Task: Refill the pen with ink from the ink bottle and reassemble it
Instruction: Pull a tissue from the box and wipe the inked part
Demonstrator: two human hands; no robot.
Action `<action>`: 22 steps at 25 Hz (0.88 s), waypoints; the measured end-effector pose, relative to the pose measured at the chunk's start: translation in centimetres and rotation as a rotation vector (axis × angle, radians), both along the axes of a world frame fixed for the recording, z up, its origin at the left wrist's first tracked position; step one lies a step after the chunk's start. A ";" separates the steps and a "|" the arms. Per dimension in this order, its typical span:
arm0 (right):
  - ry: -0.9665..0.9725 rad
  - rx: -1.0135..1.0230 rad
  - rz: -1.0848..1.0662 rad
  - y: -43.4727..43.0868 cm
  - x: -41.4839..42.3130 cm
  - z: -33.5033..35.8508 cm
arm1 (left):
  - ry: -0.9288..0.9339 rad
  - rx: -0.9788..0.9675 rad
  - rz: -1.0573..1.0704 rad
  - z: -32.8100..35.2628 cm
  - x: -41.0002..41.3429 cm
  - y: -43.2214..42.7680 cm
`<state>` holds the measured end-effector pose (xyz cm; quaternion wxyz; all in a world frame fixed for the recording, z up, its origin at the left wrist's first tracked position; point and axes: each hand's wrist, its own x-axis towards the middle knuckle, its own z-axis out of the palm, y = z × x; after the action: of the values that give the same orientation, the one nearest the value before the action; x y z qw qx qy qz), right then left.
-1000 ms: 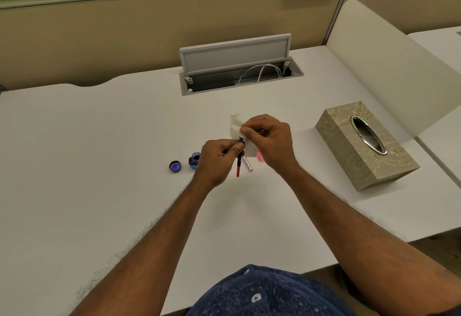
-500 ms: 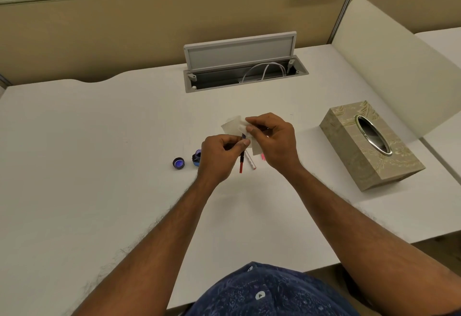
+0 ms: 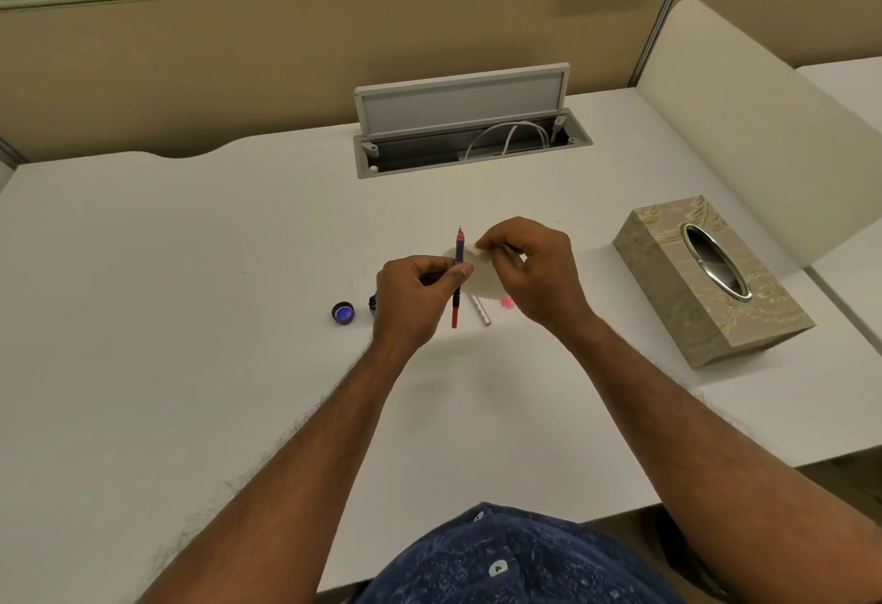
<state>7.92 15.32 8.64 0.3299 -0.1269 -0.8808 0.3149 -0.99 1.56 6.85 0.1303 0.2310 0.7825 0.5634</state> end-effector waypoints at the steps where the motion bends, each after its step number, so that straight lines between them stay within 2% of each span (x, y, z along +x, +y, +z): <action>1: 0.013 0.047 0.012 -0.2 -0.1 0.2 | 0.002 -0.009 0.006 0.0 0.1 0.1; 9: 0.187 0.210 -0.026 -1.3 -0.6 0.2 | 0.024 -0.044 0.017 0.1 0.6 0.2; 15: 0.160 0.351 0.027 -1.5 -1.1 0.0 | 0.070 -0.034 0.021 0.3 0.8 0.0; 22: 0.147 0.351 -0.017 -0.9 -1.2 0.3 | 0.036 -0.062 0.073 -0.2 1.5 0.2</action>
<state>6.71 14.41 8.90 0.4133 -0.0518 -0.8945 0.1622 0.51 1.73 6.66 0.1027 0.2082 0.8097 0.5390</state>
